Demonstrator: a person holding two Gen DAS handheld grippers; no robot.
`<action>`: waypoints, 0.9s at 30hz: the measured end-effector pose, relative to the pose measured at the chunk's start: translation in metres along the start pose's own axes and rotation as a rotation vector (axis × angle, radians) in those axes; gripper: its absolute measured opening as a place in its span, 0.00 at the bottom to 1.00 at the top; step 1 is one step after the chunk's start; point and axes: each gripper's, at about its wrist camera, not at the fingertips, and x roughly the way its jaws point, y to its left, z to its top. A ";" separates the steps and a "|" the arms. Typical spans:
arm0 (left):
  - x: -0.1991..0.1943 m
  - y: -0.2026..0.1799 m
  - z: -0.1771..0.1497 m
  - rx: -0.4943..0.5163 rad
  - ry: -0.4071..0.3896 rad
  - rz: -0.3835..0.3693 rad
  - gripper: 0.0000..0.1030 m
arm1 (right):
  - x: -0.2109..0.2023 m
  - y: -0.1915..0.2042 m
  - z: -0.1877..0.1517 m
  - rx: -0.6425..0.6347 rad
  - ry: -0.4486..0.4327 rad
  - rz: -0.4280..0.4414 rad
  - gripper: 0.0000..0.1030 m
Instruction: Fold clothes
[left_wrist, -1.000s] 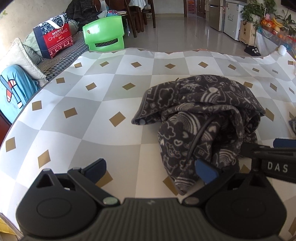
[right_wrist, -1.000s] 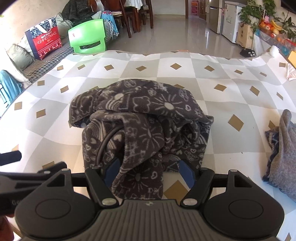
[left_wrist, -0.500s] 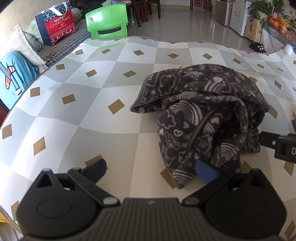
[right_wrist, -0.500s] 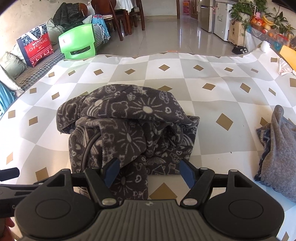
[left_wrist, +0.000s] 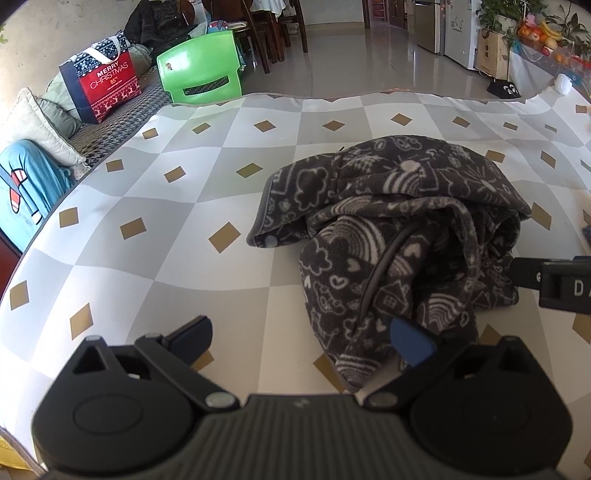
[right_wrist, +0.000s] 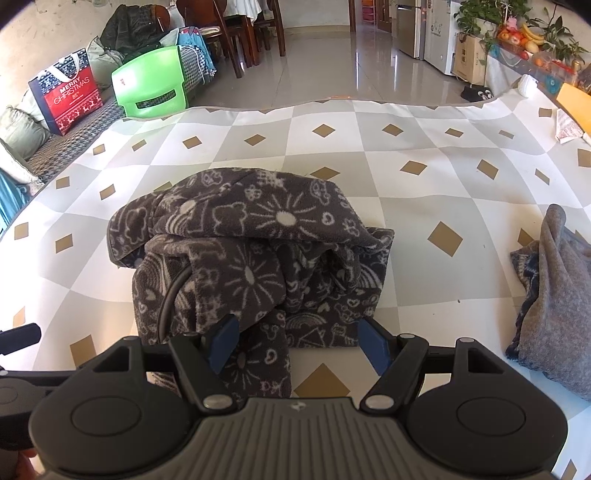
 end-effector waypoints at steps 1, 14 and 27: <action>0.000 -0.001 0.000 -0.001 0.000 -0.003 1.00 | 0.000 0.000 0.001 -0.002 0.002 -0.007 0.69; -0.003 -0.017 -0.001 0.016 0.007 -0.052 1.00 | 0.000 -0.008 0.003 0.017 0.017 -0.042 0.69; -0.009 -0.033 -0.005 0.050 0.005 -0.092 1.00 | 0.003 -0.006 0.002 0.001 0.029 -0.049 0.69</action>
